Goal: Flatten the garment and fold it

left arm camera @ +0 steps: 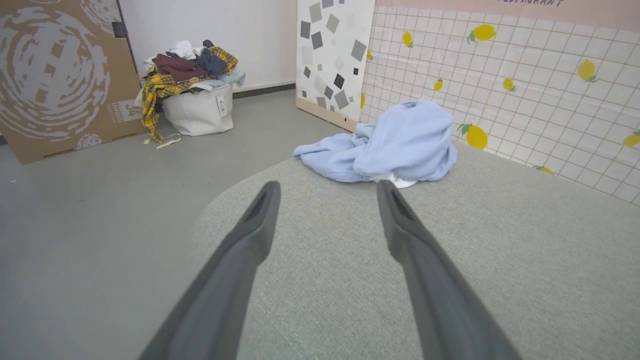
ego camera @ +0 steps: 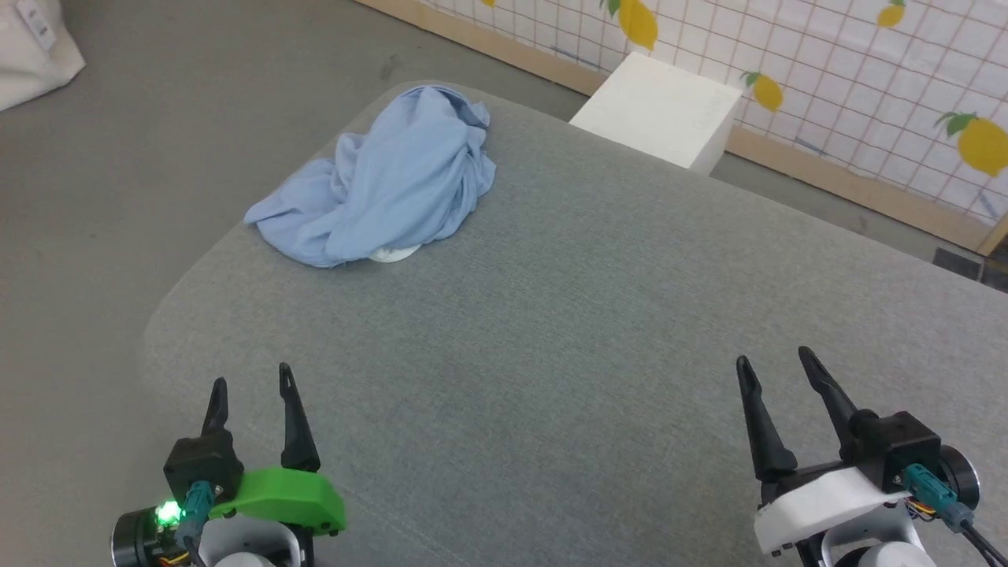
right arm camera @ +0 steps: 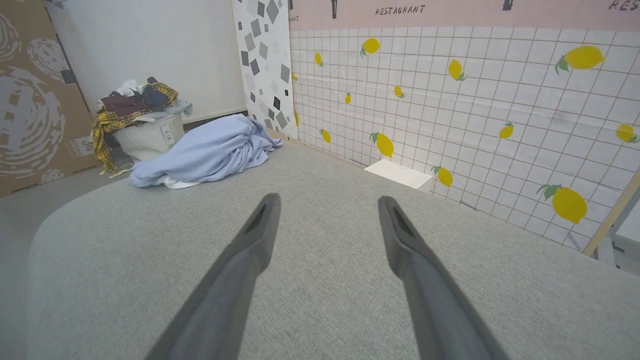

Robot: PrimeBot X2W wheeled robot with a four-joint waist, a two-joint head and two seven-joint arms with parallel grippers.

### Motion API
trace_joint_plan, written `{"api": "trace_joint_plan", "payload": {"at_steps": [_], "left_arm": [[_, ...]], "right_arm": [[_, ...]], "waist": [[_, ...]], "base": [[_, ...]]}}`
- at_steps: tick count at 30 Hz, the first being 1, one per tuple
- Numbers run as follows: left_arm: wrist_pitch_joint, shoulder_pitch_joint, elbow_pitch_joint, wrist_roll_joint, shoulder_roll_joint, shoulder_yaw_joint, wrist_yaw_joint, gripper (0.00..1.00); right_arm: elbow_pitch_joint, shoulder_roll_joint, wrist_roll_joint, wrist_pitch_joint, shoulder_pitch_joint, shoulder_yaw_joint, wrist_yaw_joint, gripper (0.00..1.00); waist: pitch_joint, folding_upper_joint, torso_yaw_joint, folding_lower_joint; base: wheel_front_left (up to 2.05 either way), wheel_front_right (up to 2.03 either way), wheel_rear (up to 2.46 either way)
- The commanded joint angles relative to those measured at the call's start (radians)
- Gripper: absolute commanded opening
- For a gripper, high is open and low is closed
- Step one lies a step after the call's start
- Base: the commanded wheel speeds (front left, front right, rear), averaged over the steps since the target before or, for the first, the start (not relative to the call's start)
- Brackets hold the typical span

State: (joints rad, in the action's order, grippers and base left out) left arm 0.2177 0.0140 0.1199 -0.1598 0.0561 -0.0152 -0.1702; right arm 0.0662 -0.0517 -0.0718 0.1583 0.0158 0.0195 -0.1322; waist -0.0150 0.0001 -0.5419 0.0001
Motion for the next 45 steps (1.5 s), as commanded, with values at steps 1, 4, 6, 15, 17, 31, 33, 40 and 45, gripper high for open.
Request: {"api": "trace_joint_plan", "payload": {"at_steps": [1, 4, 6, 15, 17, 31, 33, 40, 45], "left_arm": [[0.01, -0.005, 0.005, -0.008, -0.004, -0.001, -0.011, 1.0], [0.016, -0.005, 0.011, -0.012, -0.004, -0.002, -0.014, 1.0], [0.02, -0.005, 0.014, -0.014, -0.004, -0.001, -0.016, 1.0], [0.039, -0.009, 0.023, -0.018, -0.005, 0.007, -0.027, 1.0], [0.043, -0.012, 0.026, -0.019, -0.005, 0.009, -0.029, 1.0], [0.044, 0.022, 0.025, -0.038, 0.0, 0.004, 0.004, 1.0], [0.035, 0.088, 0.041, -0.052, 0.009, -0.005, 0.035, 1.0], [-0.065, 0.406, 0.14, -0.129, 0.044, 0.003, 0.114, 1.0], [-0.178, 0.629, 0.241, -0.19, 0.112, 0.04, 0.16, 1.0]], "right_arm": [[0.007, 0.001, -0.009, 0.01, -0.009, 0.001, 0.001, 1.0], [0.012, 0.001, -0.01, 0.014, -0.01, 0.008, 0.001, 1.0], [0.014, 0.001, -0.012, 0.017, -0.011, 0.011, 0.001, 1.0], [0.026, 0.001, -0.022, 0.036, -0.006, 0.018, 0.001, 1.0], [0.03, 0.001, -0.025, 0.04, -0.005, 0.02, 0.002, 1.0], [0.016, 0.001, -0.018, 0.029, -0.006, 0.019, 0.002, 1.0], [-0.003, 0.001, -0.001, 0.014, -0.017, 0.016, 0.002, 1.0], [-0.086, 0.001, 0.076, -0.05, -0.083, 0.01, 0.002, 1.0], [-0.132, -0.004, 0.116, -0.08, -0.139, 0.025, 0.002, 1.0]], "waist": [[0.001, -0.0001, -0.019, 0.0], [0.002, -0.0001, -0.036, -0.0001], [0.003, -0.0001, -0.047, -0.0001], [0.013, -0.0001, -0.098, -0.0001], [0.016, -0.0001, -0.109, -0.0001], [-0.011, -0.0001, -0.118, -0.0001], [-0.047, -0.0001, -0.1, -0.0001], [-0.25, -0.0001, 0.012, -0.0001], [-0.409, -0.0001, 0.123, -0.0001]], "base": [[0.0, 0.0, 0.0], [0.0, 0.0, 0.0], [0.0, 0.0, 0.0], [0.0, 0.0, 0.0], [0.0, 0.0, 0.0], [0.0, 0.0, 0.0], [0.0, 0.0, 0.0], [0.0, 0.0, 0.0], [0.0, 0.0, 0.0]]}}
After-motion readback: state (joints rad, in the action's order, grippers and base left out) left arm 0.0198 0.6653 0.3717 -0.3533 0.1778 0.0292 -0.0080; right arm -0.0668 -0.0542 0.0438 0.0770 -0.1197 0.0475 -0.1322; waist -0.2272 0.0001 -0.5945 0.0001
